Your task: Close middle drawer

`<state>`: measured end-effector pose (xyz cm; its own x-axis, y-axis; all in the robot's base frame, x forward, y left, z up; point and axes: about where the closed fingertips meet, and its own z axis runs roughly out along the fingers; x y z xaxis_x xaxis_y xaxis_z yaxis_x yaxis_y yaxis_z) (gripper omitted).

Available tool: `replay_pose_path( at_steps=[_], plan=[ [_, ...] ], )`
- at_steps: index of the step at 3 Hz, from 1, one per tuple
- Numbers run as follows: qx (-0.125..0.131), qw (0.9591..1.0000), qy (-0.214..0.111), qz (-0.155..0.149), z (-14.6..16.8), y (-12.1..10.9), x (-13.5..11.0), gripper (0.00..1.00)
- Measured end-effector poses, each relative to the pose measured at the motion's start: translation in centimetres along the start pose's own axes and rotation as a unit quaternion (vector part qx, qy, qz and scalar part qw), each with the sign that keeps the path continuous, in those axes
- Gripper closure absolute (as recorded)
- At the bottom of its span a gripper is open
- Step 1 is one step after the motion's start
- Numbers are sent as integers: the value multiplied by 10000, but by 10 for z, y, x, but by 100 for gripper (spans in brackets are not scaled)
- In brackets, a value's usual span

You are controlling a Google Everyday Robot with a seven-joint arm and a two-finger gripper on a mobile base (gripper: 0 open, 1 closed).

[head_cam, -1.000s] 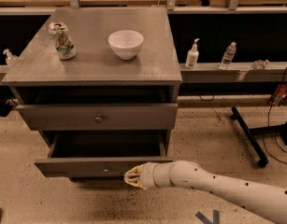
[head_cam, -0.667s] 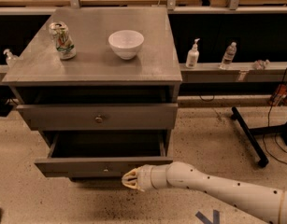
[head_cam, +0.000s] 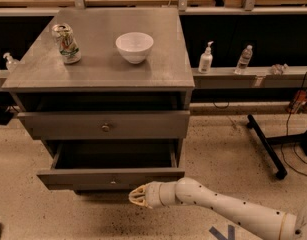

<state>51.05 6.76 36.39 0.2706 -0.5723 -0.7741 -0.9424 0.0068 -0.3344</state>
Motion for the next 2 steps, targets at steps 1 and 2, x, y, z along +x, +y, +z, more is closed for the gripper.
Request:
replay_pose_path(
  at_steps=[1, 2],
  plan=[
    [197, 9997, 133, 66, 6, -7, 22, 100],
    [364, 9991, 190, 119, 10, -19, 36, 100]
  ],
)
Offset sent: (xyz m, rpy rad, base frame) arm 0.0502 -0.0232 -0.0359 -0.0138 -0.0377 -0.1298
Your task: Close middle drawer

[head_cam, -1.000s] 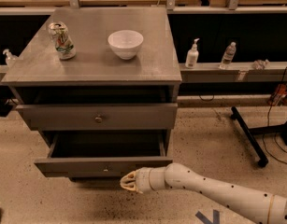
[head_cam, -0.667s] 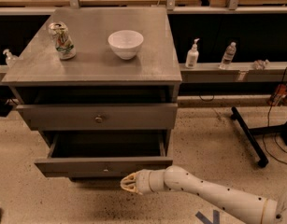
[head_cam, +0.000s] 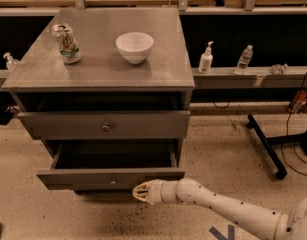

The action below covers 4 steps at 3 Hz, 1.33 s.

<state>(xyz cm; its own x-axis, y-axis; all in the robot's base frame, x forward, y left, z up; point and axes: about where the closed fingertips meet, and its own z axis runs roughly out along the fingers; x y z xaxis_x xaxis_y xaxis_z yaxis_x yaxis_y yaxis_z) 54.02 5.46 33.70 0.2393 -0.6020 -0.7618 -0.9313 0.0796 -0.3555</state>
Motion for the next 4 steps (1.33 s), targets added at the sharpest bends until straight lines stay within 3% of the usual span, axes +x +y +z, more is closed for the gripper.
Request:
replay_pose_path(
  at_steps=[3, 4],
  plan=[
    [282, 9994, -156, 101, 12, -35, 15, 100],
    [282, 9994, -157, 102, 12, -34, 14, 100]
  ],
)
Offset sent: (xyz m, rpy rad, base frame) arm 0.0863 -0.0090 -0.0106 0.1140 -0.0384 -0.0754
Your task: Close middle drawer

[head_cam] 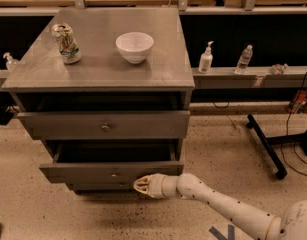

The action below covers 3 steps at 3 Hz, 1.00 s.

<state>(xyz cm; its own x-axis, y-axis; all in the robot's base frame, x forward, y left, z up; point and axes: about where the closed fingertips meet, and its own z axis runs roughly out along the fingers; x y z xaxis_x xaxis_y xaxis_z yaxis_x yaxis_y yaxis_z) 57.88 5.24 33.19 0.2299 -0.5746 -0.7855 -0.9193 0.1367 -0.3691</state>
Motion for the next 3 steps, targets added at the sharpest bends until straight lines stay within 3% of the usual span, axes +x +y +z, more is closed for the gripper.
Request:
replay_pose_path(
  at_steps=[1, 3],
  plan=[
    [74, 9999, -93, 3, 6, -20, 1, 100],
    [111, 9998, -137, -33, 11, -35, 0, 100]
  ],
)
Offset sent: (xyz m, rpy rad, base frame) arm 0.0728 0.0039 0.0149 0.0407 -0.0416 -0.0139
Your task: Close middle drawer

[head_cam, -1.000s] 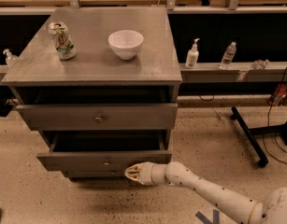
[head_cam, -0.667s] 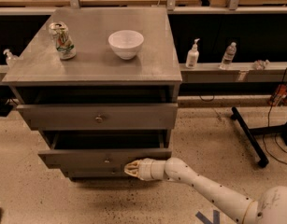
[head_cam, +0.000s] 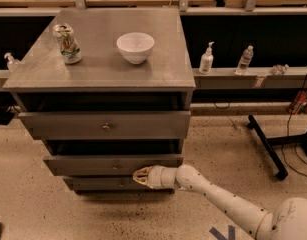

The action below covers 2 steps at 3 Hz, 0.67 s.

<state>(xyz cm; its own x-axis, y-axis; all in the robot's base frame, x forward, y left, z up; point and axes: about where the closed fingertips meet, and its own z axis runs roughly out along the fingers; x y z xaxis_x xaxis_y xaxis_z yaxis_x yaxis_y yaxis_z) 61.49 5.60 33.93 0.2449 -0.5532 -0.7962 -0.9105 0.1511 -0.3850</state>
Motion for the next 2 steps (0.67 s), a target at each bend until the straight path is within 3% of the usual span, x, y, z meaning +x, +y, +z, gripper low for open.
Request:
replay_pose_path(
  at_steps=[2],
  plan=[
    [34, 10000, -80, -40, 7, -19, 0, 100]
  ],
)
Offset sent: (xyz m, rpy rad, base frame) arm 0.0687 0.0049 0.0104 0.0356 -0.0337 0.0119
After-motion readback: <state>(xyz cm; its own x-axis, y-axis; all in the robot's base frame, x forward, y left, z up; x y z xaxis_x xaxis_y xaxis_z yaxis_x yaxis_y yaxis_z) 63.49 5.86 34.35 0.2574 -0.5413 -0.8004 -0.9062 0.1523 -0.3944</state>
